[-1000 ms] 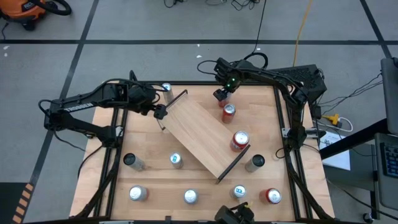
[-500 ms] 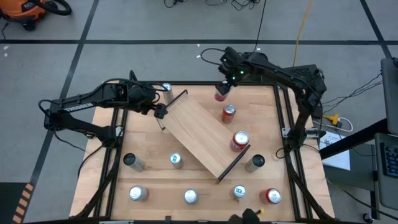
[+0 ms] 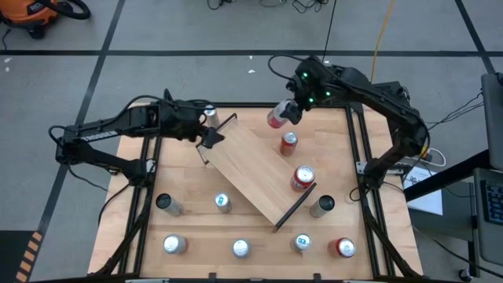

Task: Place canned beverage on shelf
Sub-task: Put the top pink white soda can on the shelf

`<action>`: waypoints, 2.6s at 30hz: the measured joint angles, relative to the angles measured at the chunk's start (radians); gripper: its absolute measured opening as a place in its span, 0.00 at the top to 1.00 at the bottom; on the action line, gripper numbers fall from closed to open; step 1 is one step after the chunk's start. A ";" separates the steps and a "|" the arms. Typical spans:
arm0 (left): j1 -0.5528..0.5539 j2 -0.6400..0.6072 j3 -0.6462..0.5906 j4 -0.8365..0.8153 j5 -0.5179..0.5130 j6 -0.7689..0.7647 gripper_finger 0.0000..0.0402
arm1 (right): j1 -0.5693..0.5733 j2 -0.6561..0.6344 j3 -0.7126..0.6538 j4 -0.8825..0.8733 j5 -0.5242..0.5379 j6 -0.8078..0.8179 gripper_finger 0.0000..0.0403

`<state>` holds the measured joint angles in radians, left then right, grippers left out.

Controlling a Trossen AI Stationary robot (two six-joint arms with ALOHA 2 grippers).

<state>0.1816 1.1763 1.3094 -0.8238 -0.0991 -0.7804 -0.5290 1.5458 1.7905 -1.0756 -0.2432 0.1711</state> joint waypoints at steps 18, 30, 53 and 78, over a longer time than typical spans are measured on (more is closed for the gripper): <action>-0.168 0.004 0.000 0.331 -0.085 0.239 0.01 | 0.230 -0.050 0.000 0.034 -0.076 -0.079 0.33; -0.241 0.091 0.001 0.440 -0.231 0.379 0.01 | 0.266 -0.050 0.000 0.145 -0.078 0.242 0.33; -0.237 0.223 0.001 0.528 -0.190 0.405 0.00 | 0.320 -0.050 0.000 0.243 -0.128 0.360 0.33; -0.236 0.255 -0.001 0.560 -0.069 0.367 0.28 | 0.322 -0.049 0.000 0.308 -0.184 0.400 0.33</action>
<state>-0.0547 1.4315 1.3087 -0.2643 -0.1677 -0.4133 -0.2066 1.4964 1.7901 -0.7673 -0.4275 0.5709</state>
